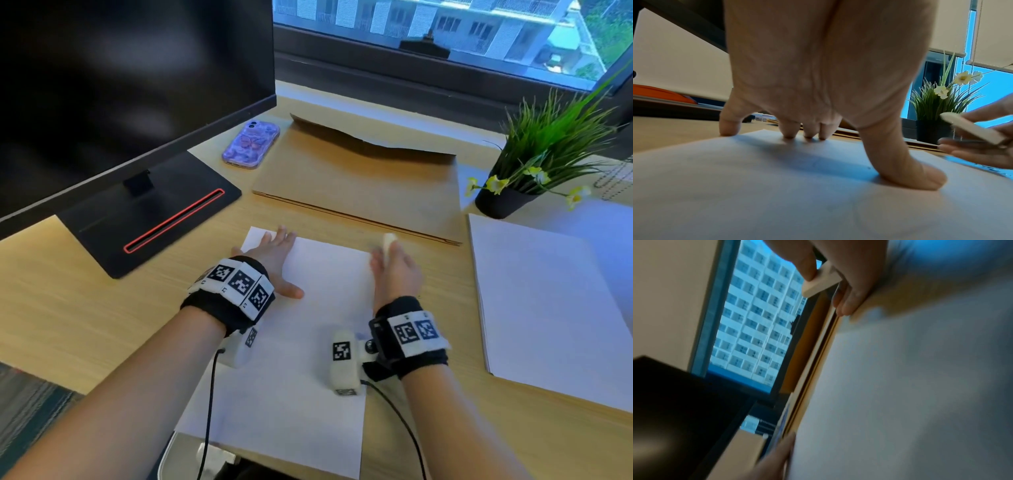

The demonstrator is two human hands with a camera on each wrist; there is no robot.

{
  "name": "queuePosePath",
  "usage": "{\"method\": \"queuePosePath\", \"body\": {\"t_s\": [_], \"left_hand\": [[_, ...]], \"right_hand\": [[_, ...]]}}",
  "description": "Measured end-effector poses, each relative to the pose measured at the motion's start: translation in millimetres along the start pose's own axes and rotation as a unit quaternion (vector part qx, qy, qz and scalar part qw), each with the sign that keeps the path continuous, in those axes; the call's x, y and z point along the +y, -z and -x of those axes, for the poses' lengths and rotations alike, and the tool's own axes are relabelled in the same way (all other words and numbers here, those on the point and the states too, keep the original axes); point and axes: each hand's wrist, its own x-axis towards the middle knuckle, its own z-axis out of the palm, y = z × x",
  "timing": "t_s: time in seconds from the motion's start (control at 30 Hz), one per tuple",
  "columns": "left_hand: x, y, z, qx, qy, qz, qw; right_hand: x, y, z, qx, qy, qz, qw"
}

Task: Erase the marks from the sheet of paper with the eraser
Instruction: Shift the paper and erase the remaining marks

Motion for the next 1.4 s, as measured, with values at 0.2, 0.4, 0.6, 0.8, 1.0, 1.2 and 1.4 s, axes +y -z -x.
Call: {"method": "queuePosePath", "body": {"t_s": [0.2, 0.4, 0.6, 0.8, 1.0, 1.2, 1.4], "left_hand": [[1, 0, 0, 0.001, -0.005, -0.008, 1.000], [-1, -1, -1, 0.006, -0.017, -0.013, 1.000], [-11, 9, -2, 0.095, -0.027, 0.056, 0.994], [-28, 17, 10, 0.109, 0.136, 0.103, 0.979], [-24, 10, 15, 0.081, 0.200, 0.123, 0.969], [-21, 11, 20, 0.098, 0.189, 0.139, 0.967], [-22, 6, 25, 0.117, 0.129, 0.236, 0.956]], "right_hand": [[-27, 39, 4, 0.008, 0.058, -0.052, 0.997], [-24, 56, 7, -0.052, 0.010, -0.057, 0.997], [-26, 67, 1, -0.058, -0.007, 0.006, 0.998], [-29, 71, -4, -0.059, -0.030, 0.039, 0.997], [-24, 61, 0, -0.073, -0.047, 0.040, 0.995], [-26, 62, 0, -0.079, -0.043, 0.056, 0.994], [-33, 53, 7, -0.126, 0.042, 0.176, 0.975]]}}
